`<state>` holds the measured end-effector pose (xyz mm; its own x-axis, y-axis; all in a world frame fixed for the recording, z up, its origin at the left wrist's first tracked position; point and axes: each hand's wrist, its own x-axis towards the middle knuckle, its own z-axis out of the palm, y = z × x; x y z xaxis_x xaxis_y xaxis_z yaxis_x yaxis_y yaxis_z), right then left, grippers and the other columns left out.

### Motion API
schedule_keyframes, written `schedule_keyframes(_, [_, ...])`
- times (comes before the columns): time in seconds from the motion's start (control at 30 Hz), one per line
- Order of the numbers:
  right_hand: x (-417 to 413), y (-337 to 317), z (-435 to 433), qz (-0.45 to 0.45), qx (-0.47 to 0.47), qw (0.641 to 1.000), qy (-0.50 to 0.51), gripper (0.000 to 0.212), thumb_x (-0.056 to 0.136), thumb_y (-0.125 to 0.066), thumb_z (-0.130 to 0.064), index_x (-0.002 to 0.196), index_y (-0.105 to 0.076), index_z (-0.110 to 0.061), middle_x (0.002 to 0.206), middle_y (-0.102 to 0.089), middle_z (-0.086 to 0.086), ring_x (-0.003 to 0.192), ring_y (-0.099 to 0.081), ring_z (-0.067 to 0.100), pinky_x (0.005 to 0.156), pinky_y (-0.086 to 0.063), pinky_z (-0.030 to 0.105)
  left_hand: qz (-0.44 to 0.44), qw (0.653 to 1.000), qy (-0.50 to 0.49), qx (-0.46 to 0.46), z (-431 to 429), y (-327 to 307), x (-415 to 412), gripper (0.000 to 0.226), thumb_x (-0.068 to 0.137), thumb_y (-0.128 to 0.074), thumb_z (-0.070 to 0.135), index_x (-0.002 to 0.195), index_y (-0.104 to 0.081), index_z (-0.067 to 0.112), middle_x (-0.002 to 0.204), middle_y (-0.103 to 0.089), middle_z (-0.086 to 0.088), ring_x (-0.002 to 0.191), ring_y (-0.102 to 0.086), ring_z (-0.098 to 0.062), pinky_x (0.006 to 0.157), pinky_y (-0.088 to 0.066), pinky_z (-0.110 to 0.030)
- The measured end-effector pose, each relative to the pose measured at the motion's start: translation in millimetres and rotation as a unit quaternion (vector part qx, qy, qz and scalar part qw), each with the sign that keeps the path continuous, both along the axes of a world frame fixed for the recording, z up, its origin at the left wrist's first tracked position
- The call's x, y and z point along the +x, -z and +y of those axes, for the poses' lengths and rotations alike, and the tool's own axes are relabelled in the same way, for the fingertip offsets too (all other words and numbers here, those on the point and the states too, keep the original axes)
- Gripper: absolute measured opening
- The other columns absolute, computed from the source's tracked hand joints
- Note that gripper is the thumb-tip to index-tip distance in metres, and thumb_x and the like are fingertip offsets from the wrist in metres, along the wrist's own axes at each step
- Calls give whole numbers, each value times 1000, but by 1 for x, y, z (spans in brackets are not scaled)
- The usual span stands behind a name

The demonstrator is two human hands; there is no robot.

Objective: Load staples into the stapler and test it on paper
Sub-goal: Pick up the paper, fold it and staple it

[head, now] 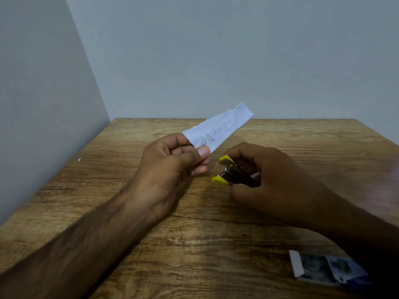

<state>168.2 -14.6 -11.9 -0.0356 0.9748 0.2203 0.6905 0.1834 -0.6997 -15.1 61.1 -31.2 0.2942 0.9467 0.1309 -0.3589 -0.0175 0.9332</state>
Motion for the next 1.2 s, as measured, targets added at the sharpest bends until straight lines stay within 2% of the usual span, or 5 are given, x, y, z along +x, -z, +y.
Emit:
schedule_keyframes(0.3, [-1, 1, -1, 213, -74, 969, -103, 22, 90, -66, -12, 109, -73, -20, 89, -69, 21, 71, -59, 18, 56, -44, 25, -41, 999, 29, 5, -6, 2, 4, 36, 74, -78, -2, 107, -69, -11, 88, -78, -24, 69, -75, -29, 69, -61, -36])
schedule_keyframes(0.63, [-3, 1, 0, 191, -29, 976, -99, 30, 88, -66, -39, 117, -70, -34, 89, -75, -16, 77, -66, -6, 63, -51, 14, -31, 998, 31, 49, -6, 5, 5, 27, 74, -81, 0, 98, -73, -8, 82, -77, -21, 68, -75, -25, 70, -60, -32])
schedule_keyframes(0.8, [-6, 4, 1, 136, 39, 987, -72, 40, 88, -66, -48, 122, -68, -28, 114, -77, 4, 108, -72, 25, 93, -55, 56, -30, 997, 37, 56, -7, 4, 4, 16, 75, -82, -2, 89, -76, 2, 76, -76, -13, 68, -74, -18, 68, -60, -29])
schedule_keyframes(1.07, [-4, 7, 3, 120, 73, 988, -70, 43, 86, -64, -54, 123, -68, -33, 106, -78, 1, 92, -73, 23, 79, -59, 52, -20, 996, 44, 80, -10, 3, 4, 14, 68, -83, 2, 78, -77, 9, 70, -75, -6, 67, -75, -16, 68, -61, -27])
schedule_keyframes(1.2, [-3, 6, 4, 118, 89, 987, -66, 36, 88, -67, -44, 120, -72, -30, 101, -79, -15, 82, -72, 4, 70, -57, 29, -23, 996, 48, 76, -8, 5, 3, 22, 69, -82, 0, 90, -74, -4, 75, -76, -14, 69, -76, -20, 69, -62, -30])
